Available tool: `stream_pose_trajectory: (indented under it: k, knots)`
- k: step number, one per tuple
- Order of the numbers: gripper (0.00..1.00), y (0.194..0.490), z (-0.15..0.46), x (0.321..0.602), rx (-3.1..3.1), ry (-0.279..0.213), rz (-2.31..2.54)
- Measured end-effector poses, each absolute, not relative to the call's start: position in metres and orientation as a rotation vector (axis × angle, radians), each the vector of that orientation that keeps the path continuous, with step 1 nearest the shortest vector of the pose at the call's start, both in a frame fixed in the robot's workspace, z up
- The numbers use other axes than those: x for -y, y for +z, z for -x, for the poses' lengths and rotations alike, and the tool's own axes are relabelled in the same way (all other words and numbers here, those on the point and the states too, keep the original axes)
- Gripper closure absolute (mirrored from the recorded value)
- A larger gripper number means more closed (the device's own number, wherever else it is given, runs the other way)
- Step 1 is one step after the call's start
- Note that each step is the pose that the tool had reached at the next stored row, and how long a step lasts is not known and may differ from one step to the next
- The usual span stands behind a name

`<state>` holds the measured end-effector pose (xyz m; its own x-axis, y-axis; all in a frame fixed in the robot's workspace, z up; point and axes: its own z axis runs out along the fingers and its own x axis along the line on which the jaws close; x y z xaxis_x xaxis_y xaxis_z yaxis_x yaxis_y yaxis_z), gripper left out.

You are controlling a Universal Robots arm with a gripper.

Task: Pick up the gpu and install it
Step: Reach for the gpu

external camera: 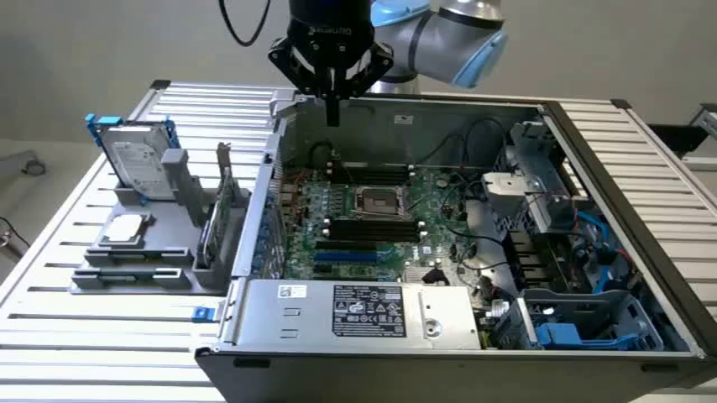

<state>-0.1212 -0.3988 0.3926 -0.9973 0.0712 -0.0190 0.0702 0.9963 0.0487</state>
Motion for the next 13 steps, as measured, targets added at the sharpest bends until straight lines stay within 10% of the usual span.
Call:
stream_pose_trajectory:
  k: [13]
  knots:
    - [0.89,0.3926,0.1233,0.3983,-3.118,0.075,-0.111]
